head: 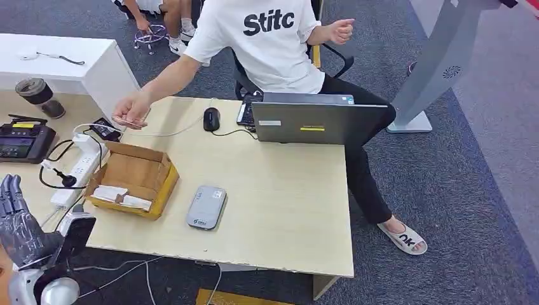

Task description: Pass the card to the sensor for recognition and then transmit it.

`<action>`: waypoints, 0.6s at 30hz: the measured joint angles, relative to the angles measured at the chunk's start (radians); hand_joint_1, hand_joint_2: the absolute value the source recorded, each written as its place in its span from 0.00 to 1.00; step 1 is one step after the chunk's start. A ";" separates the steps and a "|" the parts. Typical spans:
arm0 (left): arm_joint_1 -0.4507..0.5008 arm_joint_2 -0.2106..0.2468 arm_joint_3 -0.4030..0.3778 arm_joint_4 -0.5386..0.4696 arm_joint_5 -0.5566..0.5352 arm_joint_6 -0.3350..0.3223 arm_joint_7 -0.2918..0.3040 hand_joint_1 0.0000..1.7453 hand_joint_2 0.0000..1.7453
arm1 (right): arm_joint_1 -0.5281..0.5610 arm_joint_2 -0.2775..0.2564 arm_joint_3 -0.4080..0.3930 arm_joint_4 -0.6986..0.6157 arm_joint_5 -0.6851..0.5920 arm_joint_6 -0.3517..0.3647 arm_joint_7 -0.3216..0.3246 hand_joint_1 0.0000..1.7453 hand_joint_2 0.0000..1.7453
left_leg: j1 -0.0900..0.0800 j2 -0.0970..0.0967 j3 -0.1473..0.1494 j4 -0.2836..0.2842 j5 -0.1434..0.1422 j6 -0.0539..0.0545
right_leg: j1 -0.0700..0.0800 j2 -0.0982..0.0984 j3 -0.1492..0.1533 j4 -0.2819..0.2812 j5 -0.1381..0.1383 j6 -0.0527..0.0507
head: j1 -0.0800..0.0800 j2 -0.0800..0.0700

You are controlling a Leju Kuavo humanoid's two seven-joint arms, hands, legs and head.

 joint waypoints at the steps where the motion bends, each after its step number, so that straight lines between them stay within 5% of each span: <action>1: 0.000 -0.001 -0.006 0.000 -0.005 0.001 0.000 0.00 1.00 | 0.000 0.000 0.000 0.000 0.001 0.002 0.003 0.00 1.00 | 0.000 0.000 0.000 0.000 0.000 0.000 | 0.000 0.000 0.000 0.000 0.000 0.000 | 0.000 0.000; 11: -0.041 0.011 -0.093 0.000 -0.095 0.003 0.088 0.00 1.00 | -0.001 -0.001 0.002 0.000 0.018 0.018 0.005 0.00 1.00 | 0.000 0.000 0.000 0.000 0.001 0.000 | 0.000 0.000 0.000 0.000 0.001 0.001 | 0.000 0.000; 18: -0.133 0.065 -0.144 0.009 -0.171 -0.012 0.172 0.00 1.00 | -0.002 -0.004 0.004 0.000 0.021 0.027 0.002 0.00 1.00 | 0.000 0.000 0.000 0.000 0.002 -0.001 | 0.000 0.000 0.000 0.000 0.001 0.001 | 0.000 0.000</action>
